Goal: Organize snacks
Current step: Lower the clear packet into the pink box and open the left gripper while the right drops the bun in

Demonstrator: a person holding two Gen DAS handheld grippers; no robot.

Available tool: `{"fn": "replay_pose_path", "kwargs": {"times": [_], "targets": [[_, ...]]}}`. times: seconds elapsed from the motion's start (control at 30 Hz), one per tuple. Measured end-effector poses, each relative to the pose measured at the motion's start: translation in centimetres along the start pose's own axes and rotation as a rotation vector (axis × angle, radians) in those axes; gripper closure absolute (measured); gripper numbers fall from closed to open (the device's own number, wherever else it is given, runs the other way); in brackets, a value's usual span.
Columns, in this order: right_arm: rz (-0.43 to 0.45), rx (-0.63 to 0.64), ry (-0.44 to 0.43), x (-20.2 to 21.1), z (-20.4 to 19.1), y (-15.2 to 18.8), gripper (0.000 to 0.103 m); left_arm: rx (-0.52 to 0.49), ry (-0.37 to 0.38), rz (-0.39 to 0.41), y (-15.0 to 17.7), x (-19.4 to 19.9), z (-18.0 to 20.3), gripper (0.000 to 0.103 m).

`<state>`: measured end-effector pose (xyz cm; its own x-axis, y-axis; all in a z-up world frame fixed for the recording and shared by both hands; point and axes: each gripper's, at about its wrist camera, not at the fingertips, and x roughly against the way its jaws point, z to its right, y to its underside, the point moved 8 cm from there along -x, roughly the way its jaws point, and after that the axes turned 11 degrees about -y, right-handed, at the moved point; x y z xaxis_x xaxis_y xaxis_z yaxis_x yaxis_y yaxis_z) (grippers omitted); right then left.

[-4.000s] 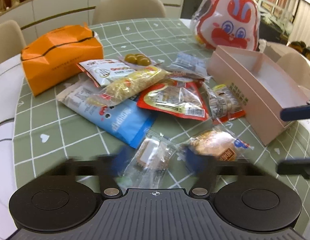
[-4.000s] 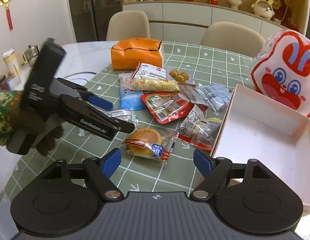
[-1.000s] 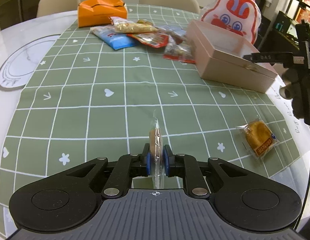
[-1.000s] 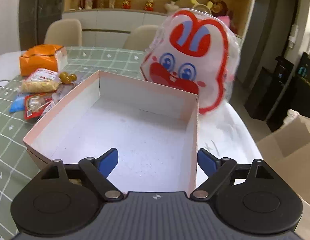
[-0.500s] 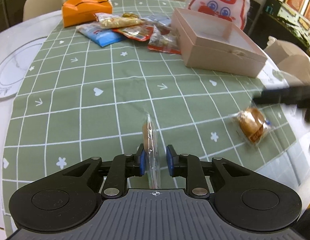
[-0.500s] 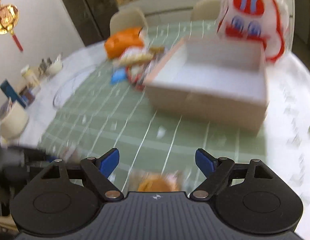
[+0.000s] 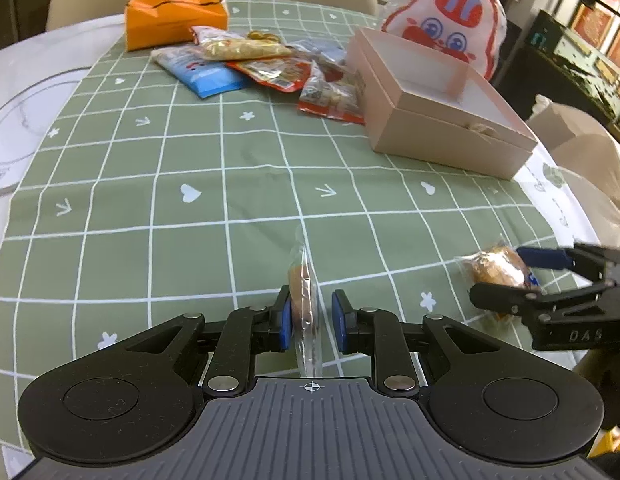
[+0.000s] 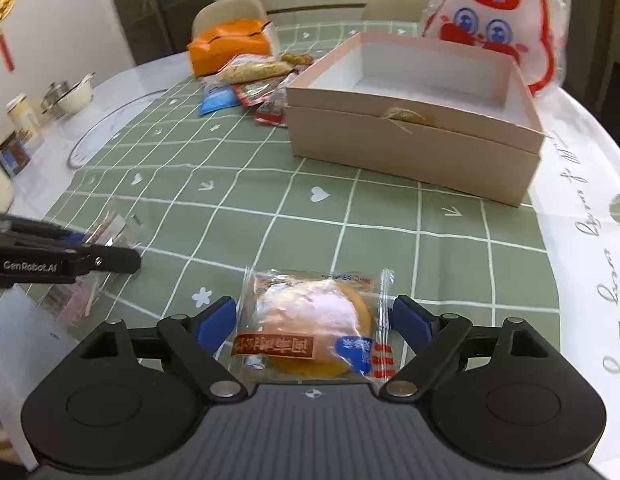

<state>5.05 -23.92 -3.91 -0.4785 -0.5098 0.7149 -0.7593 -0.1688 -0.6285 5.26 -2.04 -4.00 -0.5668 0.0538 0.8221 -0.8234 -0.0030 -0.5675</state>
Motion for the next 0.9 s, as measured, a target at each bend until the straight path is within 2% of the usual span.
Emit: {"fn": "replay_pose_path", "kwargs": {"times": [0.13, 0.23, 0.3, 0.33, 0.43, 0.53, 0.67, 0.9], "targets": [[0.005, -0.019, 0.046, -0.1, -0.4, 0.5, 0.006, 0.013, -0.02, 0.014, 0.2, 0.1, 0.0, 0.082], [-0.032, 0.059, 0.086, -0.6, -1.1, 0.9, 0.007, -0.001, -0.056, 0.042, 0.4, 0.2, 0.1, 0.087], [-0.028, 0.088, 0.089, -0.6, -1.4, 0.9, 0.012, 0.005, -0.067, 0.043, 0.3, 0.2, 0.2, 0.087], [-0.02, 0.083, 0.098, -0.4, -1.3, 0.9, 0.018, 0.007, -0.062, 0.044, 0.3, 0.3, 0.3, 0.087], [-0.028, 0.088, 0.09, 0.1, -1.3, 0.8, 0.032, -0.001, -0.021, 0.071, -0.1, 0.8, 1.1, 0.088], [-0.038, 0.08, 0.091, 1.0, -0.9, 0.7, 0.036, -0.011, 0.023, 0.113, -1.2, 2.0, 2.4, 0.088], [0.027, 0.1, 0.08, 3.6, -1.0, -1.4, 0.038, -0.036, 0.088, 0.198, -5.1, 4.3, 4.8, 0.088], [0.225, 0.193, 0.093, 7.9, -1.2, -9.8, 0.038, -0.113, 0.205, 0.345, -15.6, 6.9, 9.9, 0.087]]}}
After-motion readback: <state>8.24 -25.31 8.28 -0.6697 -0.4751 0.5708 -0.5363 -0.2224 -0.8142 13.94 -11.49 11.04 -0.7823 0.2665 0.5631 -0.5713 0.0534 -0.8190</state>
